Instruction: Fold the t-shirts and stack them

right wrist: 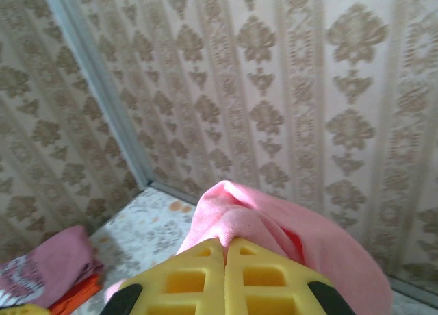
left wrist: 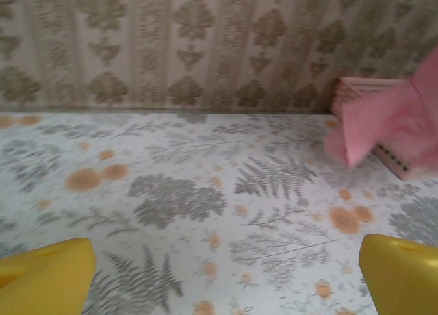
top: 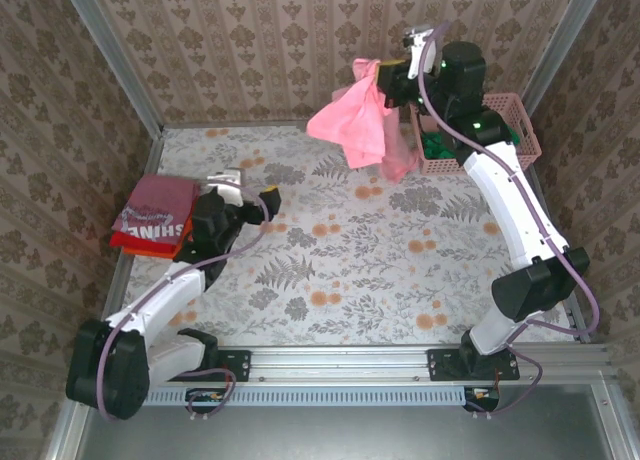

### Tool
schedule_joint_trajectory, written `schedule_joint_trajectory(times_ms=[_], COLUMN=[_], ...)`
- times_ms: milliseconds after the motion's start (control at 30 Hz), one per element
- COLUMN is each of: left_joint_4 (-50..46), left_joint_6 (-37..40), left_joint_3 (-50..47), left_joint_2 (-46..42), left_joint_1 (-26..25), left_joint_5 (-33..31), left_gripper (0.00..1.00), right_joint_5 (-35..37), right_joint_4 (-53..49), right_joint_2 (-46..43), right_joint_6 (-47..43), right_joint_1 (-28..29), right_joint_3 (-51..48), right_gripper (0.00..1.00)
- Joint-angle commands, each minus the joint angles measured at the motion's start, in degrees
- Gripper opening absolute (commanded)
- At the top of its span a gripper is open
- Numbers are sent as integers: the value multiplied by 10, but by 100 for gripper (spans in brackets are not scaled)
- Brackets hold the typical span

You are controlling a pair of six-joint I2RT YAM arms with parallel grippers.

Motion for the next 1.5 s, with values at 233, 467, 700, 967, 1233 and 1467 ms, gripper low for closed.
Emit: schedule_joint_trajectory(times_ms=[233, 467, 700, 967, 1233, 1467], left_joint_4=[-75, -78, -80, -85, -95, -122], left_joint_6=[-48, -50, -47, -60, -80, -77], left_joint_3=[-28, -17, -5, -10, -28, -39], left_joint_2=[-75, -69, -58, -63, -81, -108], left_joint_1=[36, 37, 47, 63, 80, 99], left_joint_5=[-14, -2, 19, 30, 22, 24], left_gripper=[100, 100, 100, 100, 100, 100], right_joint_5=[-62, 42, 96, 118, -55, -6], right_joint_4=[32, 5, -47, -75, -21, 54], right_joint_2=[28, -40, -77, -18, 39, -5], right_joint_6=[68, 19, -41, -73, 33, 167], right_joint_1=[19, 1, 23, 93, 128, 75], right_joint_3=[-33, -89, -76, -31, 27, -56], right_gripper=[0, 0, 0, 0, 0, 0])
